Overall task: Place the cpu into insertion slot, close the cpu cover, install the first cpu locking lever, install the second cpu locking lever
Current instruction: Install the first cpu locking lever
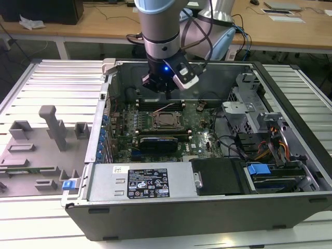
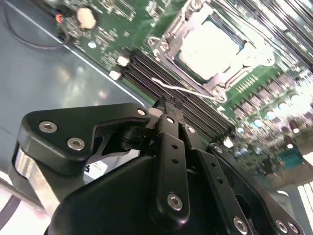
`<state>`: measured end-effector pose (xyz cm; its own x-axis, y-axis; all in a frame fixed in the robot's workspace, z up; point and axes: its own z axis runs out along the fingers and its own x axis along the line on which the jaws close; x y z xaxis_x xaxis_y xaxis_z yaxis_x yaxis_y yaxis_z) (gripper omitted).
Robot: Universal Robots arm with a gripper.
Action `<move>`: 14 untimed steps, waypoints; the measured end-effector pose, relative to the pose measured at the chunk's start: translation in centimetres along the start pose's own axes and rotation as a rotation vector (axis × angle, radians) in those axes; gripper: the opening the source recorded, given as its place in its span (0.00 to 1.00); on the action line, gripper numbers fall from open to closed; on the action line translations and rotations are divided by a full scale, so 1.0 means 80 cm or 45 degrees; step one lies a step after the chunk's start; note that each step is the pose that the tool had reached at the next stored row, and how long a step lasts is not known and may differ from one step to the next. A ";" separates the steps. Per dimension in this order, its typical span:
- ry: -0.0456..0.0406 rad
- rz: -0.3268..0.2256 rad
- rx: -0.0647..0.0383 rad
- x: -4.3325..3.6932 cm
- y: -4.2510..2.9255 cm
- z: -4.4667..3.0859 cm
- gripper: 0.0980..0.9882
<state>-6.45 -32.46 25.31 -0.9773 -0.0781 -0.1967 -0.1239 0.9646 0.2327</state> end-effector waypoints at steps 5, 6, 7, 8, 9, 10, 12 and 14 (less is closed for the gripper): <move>-0.017 -0.005 0.002 0.005 -0.0021 0.0094 0.01; -0.017 -0.005 0.002 0.005 -0.0026 0.0115 0.01; -0.016 -0.005 0.003 0.006 -0.0033 0.0143 0.01; -0.016 -0.005 0.004 0.007 -0.0038 0.0168 0.01; -0.016 -0.005 0.006 0.007 -0.0040 0.0185 0.01; -0.016 -0.005 0.010 0.007 -0.0039 0.0215 0.01; -0.015 -0.005 0.024 0.008 -0.0010 0.0291 0.01; -0.014 -0.005 0.036 0.009 0.0031 0.0351 0.01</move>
<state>-6.69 -31.57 22.55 -0.9749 -0.0795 -0.2079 -0.1229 0.9710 0.2051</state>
